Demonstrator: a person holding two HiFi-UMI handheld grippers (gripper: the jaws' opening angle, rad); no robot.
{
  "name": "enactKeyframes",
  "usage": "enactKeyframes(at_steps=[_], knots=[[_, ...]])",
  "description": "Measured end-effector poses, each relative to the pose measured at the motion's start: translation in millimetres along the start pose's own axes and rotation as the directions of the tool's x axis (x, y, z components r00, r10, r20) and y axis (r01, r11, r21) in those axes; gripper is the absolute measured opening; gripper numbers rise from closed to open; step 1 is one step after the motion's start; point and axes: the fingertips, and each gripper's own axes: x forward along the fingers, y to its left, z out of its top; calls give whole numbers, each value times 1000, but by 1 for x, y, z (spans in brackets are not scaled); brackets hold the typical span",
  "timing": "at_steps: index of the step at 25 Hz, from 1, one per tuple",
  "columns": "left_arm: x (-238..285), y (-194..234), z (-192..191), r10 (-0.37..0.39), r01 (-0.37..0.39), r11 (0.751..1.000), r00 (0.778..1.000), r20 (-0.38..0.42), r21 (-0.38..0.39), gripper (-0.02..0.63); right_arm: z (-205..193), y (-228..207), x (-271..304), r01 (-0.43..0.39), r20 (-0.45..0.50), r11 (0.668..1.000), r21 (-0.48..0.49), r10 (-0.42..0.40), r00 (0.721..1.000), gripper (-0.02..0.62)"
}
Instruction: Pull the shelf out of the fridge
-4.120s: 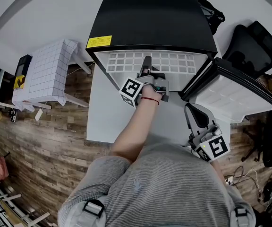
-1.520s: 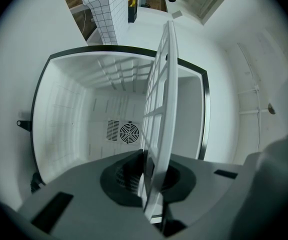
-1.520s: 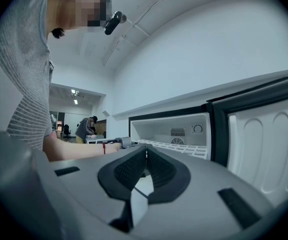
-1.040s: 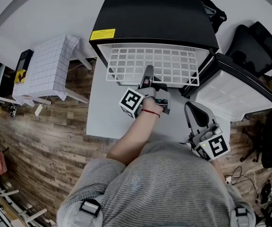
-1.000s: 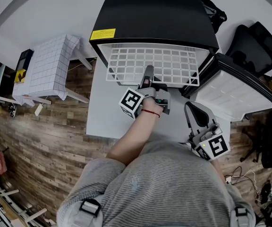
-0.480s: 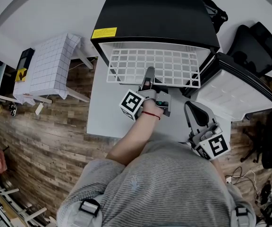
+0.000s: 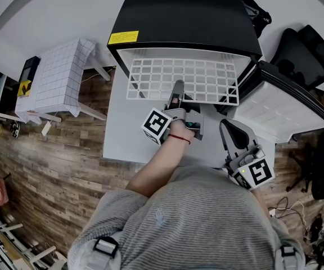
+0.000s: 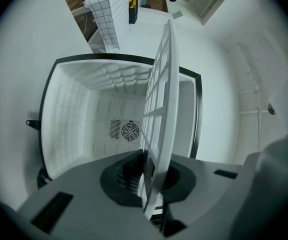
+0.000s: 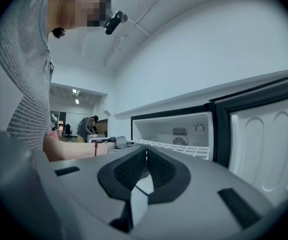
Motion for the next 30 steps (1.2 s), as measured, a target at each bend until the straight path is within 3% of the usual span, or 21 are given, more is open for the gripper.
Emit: enactKeyframes(at_steps=[30], knots=[[-20,-1,-4,-1,1,1000,1000,-2,4,34,3,8,-6,-1,8,1000,-16,1,1000,14]])
